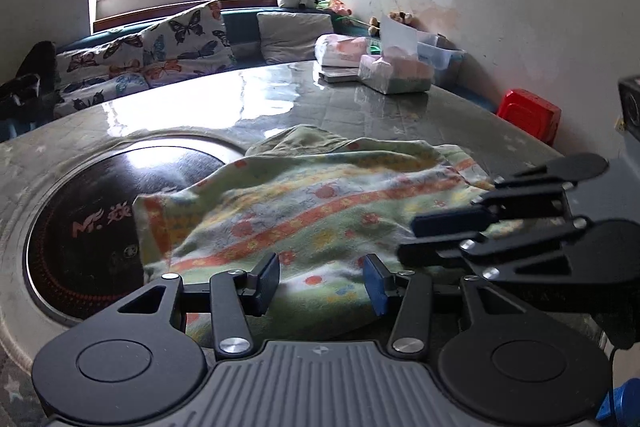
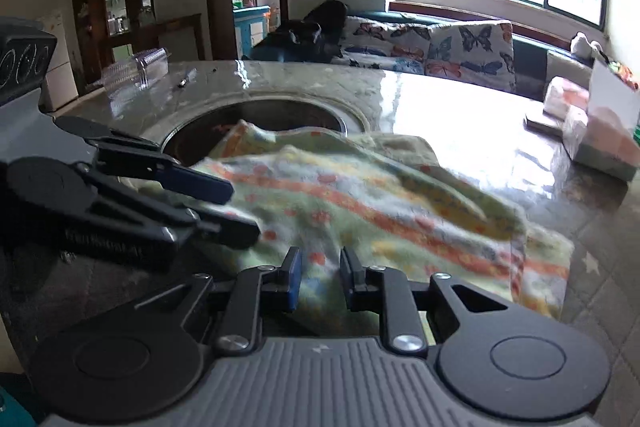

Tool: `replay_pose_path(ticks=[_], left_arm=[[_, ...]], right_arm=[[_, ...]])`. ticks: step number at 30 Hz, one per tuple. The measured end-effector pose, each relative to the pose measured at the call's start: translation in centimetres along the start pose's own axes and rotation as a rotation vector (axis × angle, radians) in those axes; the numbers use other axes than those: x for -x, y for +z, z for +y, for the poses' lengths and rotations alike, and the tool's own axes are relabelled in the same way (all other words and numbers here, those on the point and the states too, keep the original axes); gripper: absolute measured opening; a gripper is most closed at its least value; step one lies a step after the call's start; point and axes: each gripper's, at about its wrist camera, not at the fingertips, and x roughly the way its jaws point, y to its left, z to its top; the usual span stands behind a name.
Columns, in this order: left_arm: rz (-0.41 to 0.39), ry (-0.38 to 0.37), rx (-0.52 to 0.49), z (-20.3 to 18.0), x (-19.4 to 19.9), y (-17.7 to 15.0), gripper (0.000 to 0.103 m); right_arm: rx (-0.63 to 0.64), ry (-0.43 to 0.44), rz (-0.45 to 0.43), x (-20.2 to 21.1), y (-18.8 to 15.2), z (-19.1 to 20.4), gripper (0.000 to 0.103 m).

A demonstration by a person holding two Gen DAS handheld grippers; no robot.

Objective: Fold clothes

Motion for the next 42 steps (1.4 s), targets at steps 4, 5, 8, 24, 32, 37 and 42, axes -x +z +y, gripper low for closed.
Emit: replay_pose_path(ticks=[4,5,8,24,32,37,42], left_arm=[[-0.013,0.011,0.005,0.3,0.4,-0.4,0.049],[-0.014,0.014,0.012,0.4,0.5,-0.5,0.049],[-0.018,0.023,0.032,0.9,0.8,-0.6,0.049],[-0.012,0.038,0.102,2.6,1.9,-1.2,0.05],[-0.024,0.048,0.162,4.5,1.9,0.4,0.049],[-0.02,0.058,0.202,6.5,0.4,1.8,0.048],[-0.01,0.054,0.224,8.1,-1.3,3.1,0.042]], right_arm=[[-0.019,-0.012,-0.002,0.8,-0.4,-0.5,0.019],[-0.023,-0.019,-0.003,1.0,-0.5,-0.7,0.019],[-0.045,-0.042,-0.002,1.4,-1.1,-1.6,0.019],[-0.162,-0.131,0.012,4.0,-2.9,-5.1,0.019],[-0.192,-0.123,0.002,3.1,-2.3,-5.7,0.025],[-0.193,-0.122,0.012,2.9,-2.1,-6.0,0.026],[-0.18,-0.123,0.015,2.5,-1.6,-6.0,0.027]])
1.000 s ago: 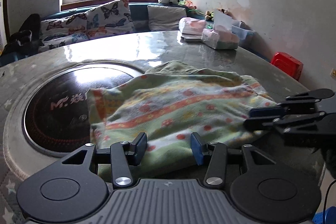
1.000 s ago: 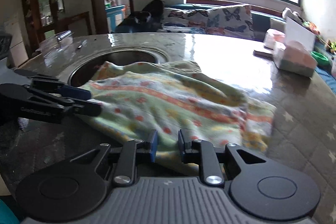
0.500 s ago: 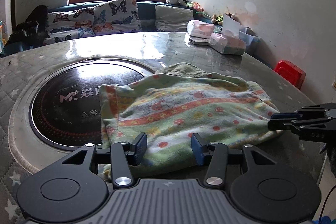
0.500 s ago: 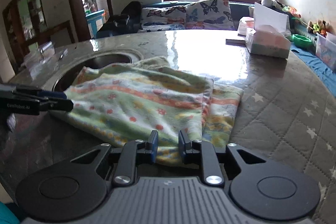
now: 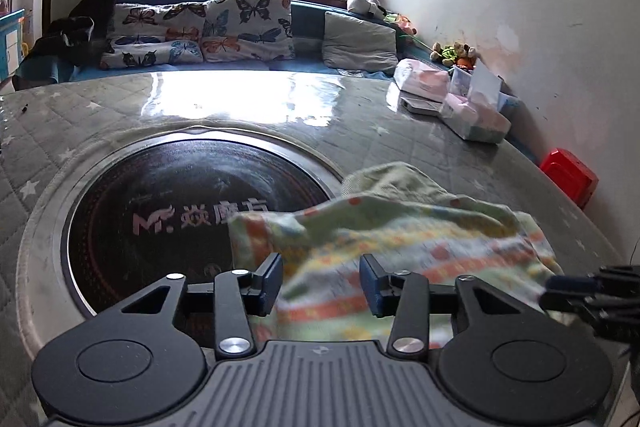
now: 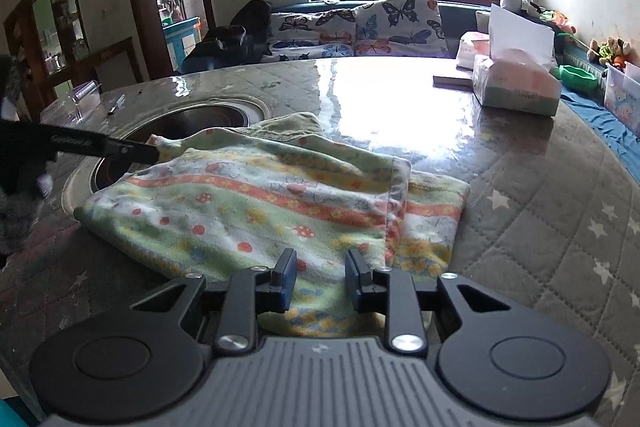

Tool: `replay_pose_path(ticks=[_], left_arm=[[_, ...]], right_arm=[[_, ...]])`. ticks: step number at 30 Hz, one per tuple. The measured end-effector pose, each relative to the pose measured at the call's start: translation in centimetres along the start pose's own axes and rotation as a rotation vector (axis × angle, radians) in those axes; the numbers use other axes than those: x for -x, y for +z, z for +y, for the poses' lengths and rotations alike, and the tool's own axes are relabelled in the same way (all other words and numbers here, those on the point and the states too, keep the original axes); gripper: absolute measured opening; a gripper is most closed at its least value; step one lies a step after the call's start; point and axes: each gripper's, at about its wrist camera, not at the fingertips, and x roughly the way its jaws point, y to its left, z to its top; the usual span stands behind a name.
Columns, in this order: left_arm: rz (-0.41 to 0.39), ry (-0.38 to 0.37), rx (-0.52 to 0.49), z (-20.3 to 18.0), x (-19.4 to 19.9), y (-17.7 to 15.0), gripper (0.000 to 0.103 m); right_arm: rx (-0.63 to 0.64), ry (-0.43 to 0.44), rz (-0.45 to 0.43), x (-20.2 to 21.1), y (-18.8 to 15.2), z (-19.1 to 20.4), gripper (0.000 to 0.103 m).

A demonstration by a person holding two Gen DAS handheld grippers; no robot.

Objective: Fold clothes

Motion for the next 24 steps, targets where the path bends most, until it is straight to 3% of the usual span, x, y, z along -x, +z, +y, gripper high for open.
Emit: replay_pose_path(ticks=[8,17,24], left_arm=[[0.034,0.043,0.033,2.1,-2.4,0.5,0.031],[0.035,0.049,0.032,2.2,-2.5,1.0,0.031],[0.035,0.054,0.029,2.1,-2.4,1.1,0.031]], right_arm=[[0.028,-0.004,-0.017,-1.2,1.9,-0.2,0.031],[0.016,-0.023,-0.03,-4.5,4.7,-1.2,0.031],[-0.026,-0.035,-0.003,-6.6,5.0,-2.4,0.032]])
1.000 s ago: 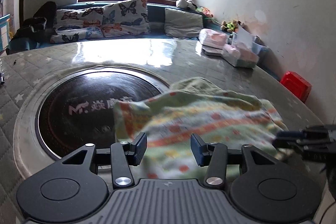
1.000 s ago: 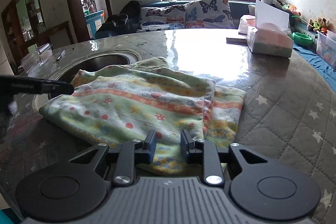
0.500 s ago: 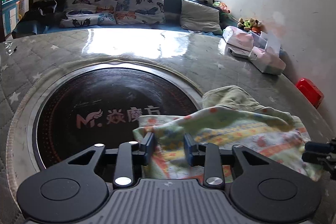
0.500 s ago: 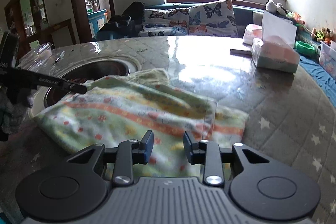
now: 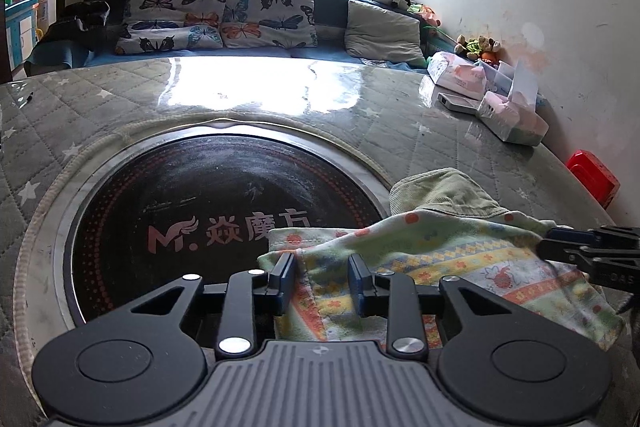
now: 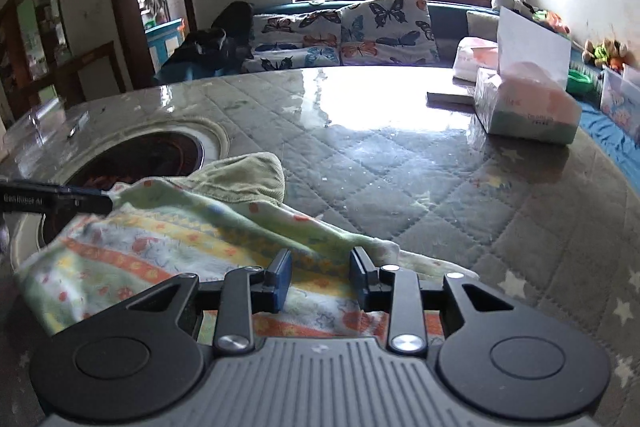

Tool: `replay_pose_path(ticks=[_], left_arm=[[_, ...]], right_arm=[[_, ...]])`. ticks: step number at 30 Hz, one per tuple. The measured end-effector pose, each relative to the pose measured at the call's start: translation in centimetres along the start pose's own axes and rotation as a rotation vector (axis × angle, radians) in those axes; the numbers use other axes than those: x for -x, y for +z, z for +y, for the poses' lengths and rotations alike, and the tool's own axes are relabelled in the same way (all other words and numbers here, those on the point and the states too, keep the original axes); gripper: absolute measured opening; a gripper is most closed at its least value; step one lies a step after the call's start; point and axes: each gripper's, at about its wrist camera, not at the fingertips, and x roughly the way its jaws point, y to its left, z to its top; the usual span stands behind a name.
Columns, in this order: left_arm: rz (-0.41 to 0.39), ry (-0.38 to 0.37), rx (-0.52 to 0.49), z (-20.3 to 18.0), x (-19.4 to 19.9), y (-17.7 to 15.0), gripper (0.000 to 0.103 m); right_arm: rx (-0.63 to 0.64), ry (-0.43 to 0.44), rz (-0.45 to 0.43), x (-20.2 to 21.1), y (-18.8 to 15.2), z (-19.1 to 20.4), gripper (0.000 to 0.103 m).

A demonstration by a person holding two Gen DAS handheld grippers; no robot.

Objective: Fold clothes

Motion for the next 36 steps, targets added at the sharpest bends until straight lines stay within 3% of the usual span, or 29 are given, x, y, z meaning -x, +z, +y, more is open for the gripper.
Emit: replay_pose_path(ticks=[7,9,14,19,26,28,30,36], left_arm=[[-0.006,0.015,-0.012,-0.4,0.4,0.1,0.035],[-0.013,0.016,-0.01,-0.5,0.8,0.0,0.044],[-0.021,0.016,-0.017,-1.0,1.7,-0.6,0.052],[-0.04,0.024,-0.024,-1.5,3.0,-1.3,0.064],[-0.076,0.034,-0.029,-2.2,5.2,-2.6,0.087],[-0.094,0.038,-0.036,-2.4,5.9,-3.0,0.092],[-0.108,0.042,-0.04,-2.6,6.6,-3.5,0.099],[-0.143,0.046,-0.021,-2.6,8.3,-4.5,0.103]], right_arm=[[-0.006,0.006,-0.026,1.1,0.0,0.3,0.042],[-0.01,0.008,-0.033,1.5,-0.1,0.5,0.047],[0.003,0.012,-0.046,2.6,-0.6,1.5,0.06],[0.017,0.023,-0.059,3.6,-1.2,2.7,0.08],[0.036,0.028,-0.087,5.3,-2.3,4.6,0.092],[0.04,0.027,-0.097,5.8,-2.6,5.1,0.101],[0.045,0.024,-0.106,6.3,-2.9,5.6,0.101],[0.048,0.027,-0.139,8.0,-3.7,6.7,0.103]])
